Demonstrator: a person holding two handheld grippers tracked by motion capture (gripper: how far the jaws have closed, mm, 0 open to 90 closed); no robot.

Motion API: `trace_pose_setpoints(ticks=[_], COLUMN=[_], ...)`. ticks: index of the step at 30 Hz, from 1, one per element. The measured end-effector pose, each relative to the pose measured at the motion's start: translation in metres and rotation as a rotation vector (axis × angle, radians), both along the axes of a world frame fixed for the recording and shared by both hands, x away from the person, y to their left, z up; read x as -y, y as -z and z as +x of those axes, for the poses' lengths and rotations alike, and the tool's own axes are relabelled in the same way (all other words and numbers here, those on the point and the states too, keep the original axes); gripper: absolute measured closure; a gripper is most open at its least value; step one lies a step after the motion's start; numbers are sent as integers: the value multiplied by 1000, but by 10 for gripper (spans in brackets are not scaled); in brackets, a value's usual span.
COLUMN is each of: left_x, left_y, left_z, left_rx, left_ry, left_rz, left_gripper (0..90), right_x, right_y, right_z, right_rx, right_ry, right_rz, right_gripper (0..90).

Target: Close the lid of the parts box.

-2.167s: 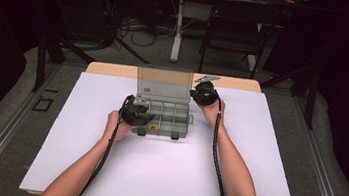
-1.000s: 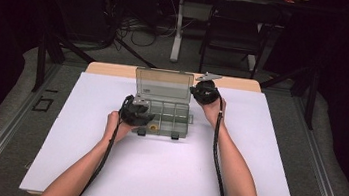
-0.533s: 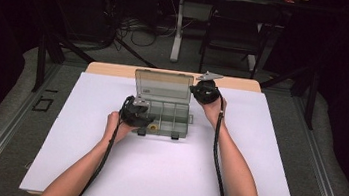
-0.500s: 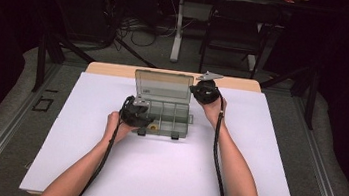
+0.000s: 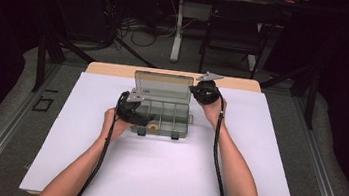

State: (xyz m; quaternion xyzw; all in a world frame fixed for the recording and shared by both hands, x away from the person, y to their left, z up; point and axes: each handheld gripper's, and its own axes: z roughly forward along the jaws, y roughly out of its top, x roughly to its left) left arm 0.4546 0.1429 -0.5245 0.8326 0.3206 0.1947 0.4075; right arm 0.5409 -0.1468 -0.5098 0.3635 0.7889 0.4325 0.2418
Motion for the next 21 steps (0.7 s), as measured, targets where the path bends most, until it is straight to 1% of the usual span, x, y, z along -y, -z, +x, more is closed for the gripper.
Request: trace_pose_setpoints(ticks=[2,6,9,12,13,14,17,20,21], left_x=[-1,-5,-8,-13,-15,-16,-20,-25,-26], left_y=[-4,-10,-14,-19,-21,-23,-30,-39,-43], left_z=[-1,0,1,2,3,3,7,11,12], left_rx=[7,17,26,41,49,50,69,72,80], left_ry=[-5,-17,-30,-45,-57,-59,-75,-72,-77], left_rz=[-5,-14,-24,-30,-29,-27,-20,-40,-36], left_gripper=[77,32,0,0,0,0,0,0,0], right_x=[0,0,1,1,2,2,2,2,2], right_y=[1,3,4,4,4,4,4,5,5], right_z=[-1,-1,-1,-1,-1,-1,-2,-2,-3], right_rx=[-2,-5,-7,-9,-11,-12,-10,-9,-9], right_ry=[3,10,7,8,8,9,8,7,8], right_rz=[7,19,17,20,21,19,19,22,23], right_gripper=[900,900,900,900,899,898,899,899,899])
